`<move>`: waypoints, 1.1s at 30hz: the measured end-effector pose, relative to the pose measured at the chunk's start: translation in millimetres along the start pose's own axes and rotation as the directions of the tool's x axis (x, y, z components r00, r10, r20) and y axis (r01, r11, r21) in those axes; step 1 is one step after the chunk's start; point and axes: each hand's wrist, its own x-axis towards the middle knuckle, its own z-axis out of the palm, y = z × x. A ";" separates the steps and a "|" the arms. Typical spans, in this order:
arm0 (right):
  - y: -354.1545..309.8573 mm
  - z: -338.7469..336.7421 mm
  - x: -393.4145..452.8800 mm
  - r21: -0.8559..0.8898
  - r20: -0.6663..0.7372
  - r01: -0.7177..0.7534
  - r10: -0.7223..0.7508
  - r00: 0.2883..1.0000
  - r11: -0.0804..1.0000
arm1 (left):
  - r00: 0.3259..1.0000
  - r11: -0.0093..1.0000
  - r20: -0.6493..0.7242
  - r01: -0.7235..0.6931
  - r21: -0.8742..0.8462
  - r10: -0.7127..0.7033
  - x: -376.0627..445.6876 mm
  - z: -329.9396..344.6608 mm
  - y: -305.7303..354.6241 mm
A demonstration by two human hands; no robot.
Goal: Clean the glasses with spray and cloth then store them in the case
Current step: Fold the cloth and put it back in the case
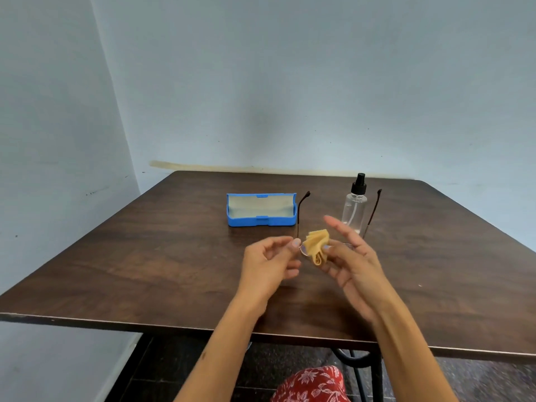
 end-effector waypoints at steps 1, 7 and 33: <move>2.6 5.2 -1.7 -0.032 0.061 -0.015 0.017 0.998 0.999 | 0.995 0.993 0.065 0.086 -0.077 -0.081 -8.6 -0.9 1.1; 4.8 20.5 -6.2 -0.325 0.185 0.037 0.025 0.982 0.945 | 0.997 0.969 0.060 0.069 -0.236 -0.056 -29.5 -18.7 -1.9; -32.7 59.8 9.8 -0.611 0.379 0.180 0.085 0.921 0.771 | 0.939 0.940 0.106 -0.335 0.065 0.327 -41.2 -65.7 10.3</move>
